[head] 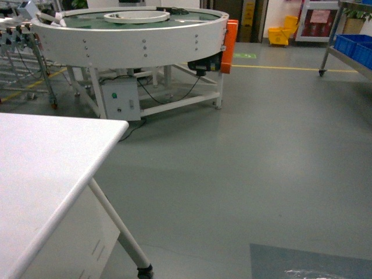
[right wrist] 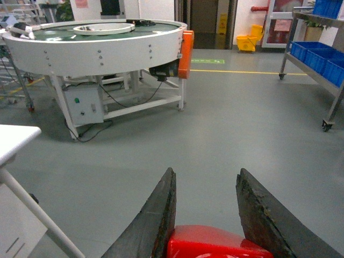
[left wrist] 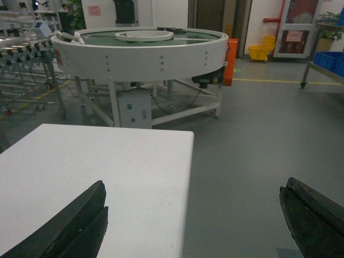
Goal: Pick red block from blue box to shelf
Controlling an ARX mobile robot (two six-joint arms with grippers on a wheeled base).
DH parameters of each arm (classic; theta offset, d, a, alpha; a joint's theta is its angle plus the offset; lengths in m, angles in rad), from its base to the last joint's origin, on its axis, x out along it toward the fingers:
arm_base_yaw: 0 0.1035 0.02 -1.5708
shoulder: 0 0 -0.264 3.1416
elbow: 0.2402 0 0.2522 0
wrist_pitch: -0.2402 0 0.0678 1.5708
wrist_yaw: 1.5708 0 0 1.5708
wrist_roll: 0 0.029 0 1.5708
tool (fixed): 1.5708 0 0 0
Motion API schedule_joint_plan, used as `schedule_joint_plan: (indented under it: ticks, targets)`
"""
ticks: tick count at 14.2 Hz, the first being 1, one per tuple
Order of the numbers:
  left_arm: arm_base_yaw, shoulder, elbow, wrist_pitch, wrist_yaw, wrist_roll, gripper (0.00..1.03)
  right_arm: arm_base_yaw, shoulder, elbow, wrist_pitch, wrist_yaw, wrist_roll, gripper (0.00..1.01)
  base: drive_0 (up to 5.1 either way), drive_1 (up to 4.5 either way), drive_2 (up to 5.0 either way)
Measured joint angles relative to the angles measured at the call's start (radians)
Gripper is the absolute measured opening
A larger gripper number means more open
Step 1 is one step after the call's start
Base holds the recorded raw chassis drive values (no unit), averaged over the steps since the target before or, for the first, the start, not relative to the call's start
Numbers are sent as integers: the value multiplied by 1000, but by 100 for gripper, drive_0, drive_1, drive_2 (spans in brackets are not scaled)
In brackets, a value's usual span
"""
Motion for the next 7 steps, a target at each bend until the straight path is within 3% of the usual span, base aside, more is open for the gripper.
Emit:
schedule_joint_plan:
  ticks: [7]
  targets:
    - [0,0,0,-2,0,0,98,0,0,0,1,0,0,28,-146,267,-560]
